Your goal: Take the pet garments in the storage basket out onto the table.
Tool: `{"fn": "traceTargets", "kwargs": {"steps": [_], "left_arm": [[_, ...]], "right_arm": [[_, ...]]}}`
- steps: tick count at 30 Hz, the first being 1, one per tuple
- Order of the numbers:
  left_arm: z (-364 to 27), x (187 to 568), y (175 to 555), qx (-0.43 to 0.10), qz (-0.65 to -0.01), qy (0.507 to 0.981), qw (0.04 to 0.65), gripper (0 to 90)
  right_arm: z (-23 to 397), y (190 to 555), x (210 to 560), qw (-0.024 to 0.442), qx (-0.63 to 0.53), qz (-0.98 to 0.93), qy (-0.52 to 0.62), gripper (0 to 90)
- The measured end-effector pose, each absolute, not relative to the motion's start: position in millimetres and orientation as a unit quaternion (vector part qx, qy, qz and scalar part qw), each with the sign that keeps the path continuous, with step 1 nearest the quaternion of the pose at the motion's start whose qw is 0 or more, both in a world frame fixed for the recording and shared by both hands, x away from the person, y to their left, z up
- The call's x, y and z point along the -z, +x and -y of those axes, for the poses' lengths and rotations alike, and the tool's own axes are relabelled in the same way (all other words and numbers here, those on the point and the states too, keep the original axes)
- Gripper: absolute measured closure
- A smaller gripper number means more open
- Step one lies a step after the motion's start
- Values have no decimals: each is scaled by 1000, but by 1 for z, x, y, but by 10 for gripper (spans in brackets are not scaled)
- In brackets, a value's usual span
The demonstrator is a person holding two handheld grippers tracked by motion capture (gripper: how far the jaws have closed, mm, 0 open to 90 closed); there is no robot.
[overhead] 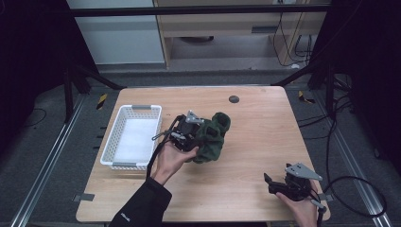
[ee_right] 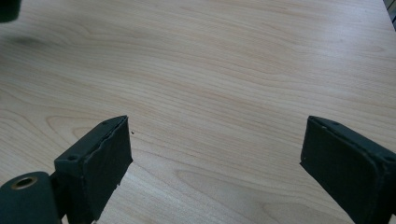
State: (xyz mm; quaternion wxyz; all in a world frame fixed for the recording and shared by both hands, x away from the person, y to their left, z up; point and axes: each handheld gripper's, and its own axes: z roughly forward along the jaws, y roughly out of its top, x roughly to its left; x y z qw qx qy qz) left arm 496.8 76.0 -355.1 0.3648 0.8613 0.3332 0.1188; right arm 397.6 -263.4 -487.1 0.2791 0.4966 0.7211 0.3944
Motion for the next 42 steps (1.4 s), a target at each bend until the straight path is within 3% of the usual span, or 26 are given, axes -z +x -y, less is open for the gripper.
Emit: {"fn": "traceTargets", "kwargs": {"steps": [27, 32, 42], "left_arm": [[-59, 421, 498, -83, -334, 880, 327, 737], [-58, 428, 495, -86, -340, 881, 317, 652], [-59, 425, 489, -92, -327, 885, 318, 304]], "right_arm": [[264, 398, 488, 281, -388, -724, 496, 87], [265, 398, 488, 282, -388, -724, 496, 87], [265, 398, 489, 280, -388, -724, 497, 84]]}}
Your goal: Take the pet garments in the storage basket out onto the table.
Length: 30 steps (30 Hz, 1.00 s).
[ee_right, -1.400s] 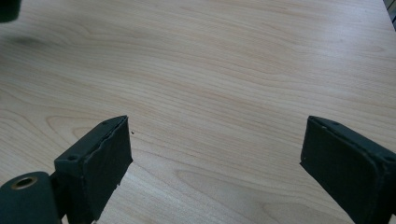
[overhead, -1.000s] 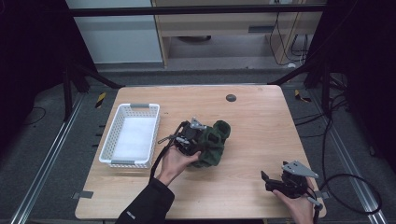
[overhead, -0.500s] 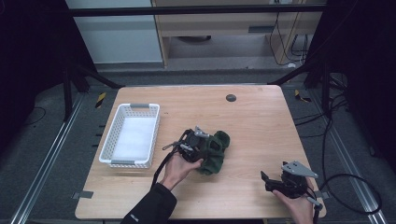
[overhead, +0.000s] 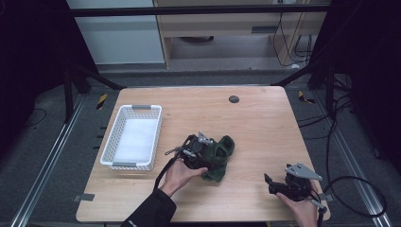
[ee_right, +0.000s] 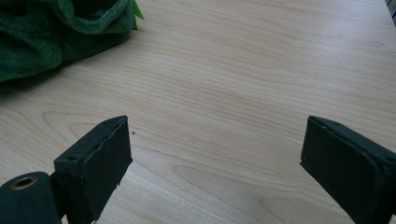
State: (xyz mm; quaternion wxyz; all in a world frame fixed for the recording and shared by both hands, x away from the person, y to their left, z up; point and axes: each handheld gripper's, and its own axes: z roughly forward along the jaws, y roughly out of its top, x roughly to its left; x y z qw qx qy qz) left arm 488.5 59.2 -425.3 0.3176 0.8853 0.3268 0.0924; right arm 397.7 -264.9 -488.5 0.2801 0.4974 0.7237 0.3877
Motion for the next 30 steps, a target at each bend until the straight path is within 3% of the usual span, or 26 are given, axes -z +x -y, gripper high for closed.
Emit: {"fn": "traceTargets", "kwargs": {"steps": [6, 30], "left_arm": [[-66, 417, 480, -97, -322, 882, 330, 215], [-128, 399, 447, -122, -337, 845, 397, 193]], "right_arm": [[265, 398, 488, 280, -389, -723, 498, 82], [268, 398, 487, 276, -394, -709, 516, 72]]}}
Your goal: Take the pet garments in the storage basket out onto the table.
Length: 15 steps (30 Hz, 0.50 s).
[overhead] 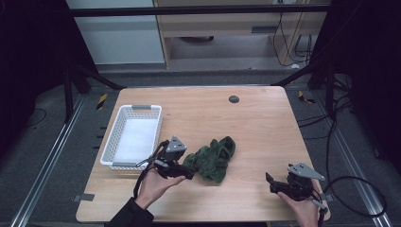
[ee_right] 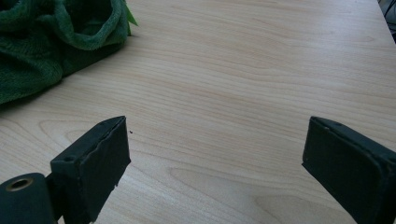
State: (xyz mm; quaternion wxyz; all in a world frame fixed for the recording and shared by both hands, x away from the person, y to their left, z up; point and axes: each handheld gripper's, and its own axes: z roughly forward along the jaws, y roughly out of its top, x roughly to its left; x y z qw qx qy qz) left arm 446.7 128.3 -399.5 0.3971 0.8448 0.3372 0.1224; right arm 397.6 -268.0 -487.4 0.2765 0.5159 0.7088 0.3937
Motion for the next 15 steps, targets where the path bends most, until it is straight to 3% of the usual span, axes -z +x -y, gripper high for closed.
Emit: {"fn": "traceTargets", "kwargs": {"steps": [15], "left_arm": [[-166, 419, 427, -147, -369, 807, 438, 221]], "right_arm": [[267, 398, 488, 272, -393, -708, 521, 68]]}}
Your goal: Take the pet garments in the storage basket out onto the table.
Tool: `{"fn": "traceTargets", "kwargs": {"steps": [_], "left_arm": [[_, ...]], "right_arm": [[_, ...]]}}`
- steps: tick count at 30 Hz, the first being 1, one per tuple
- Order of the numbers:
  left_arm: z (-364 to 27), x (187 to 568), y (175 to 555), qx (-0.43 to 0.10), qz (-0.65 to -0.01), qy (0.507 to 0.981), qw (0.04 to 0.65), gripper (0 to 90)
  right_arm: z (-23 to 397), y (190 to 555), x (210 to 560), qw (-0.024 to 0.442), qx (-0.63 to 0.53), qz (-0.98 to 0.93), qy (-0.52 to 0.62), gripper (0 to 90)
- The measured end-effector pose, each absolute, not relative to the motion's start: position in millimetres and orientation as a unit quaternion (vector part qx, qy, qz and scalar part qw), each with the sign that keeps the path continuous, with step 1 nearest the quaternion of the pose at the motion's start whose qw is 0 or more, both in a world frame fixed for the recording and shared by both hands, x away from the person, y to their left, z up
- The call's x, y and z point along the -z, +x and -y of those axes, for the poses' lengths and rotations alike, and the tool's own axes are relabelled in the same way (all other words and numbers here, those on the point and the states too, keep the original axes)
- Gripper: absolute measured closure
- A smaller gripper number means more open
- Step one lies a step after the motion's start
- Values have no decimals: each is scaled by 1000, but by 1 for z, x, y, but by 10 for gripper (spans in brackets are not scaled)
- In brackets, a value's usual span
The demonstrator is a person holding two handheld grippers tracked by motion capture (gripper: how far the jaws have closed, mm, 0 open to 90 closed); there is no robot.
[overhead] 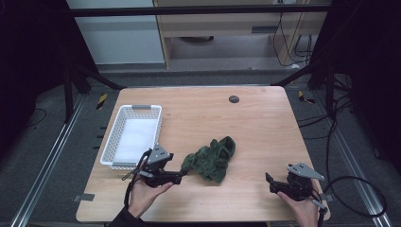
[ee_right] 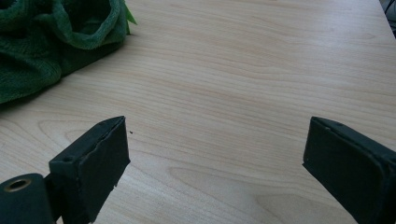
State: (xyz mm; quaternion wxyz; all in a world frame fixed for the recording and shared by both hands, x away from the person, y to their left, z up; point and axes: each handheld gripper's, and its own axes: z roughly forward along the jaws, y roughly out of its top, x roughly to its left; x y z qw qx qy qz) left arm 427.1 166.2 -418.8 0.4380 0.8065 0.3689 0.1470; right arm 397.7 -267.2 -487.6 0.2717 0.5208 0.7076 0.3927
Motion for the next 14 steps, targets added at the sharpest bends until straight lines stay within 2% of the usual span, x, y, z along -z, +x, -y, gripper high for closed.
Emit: {"fn": "traceTargets", "kwargs": {"steps": [14], "left_arm": [[-198, 432, 408, -146, -366, 800, 452, 221]], "right_arm": [[266, 397, 488, 269, -392, -708, 523, 66]]}}
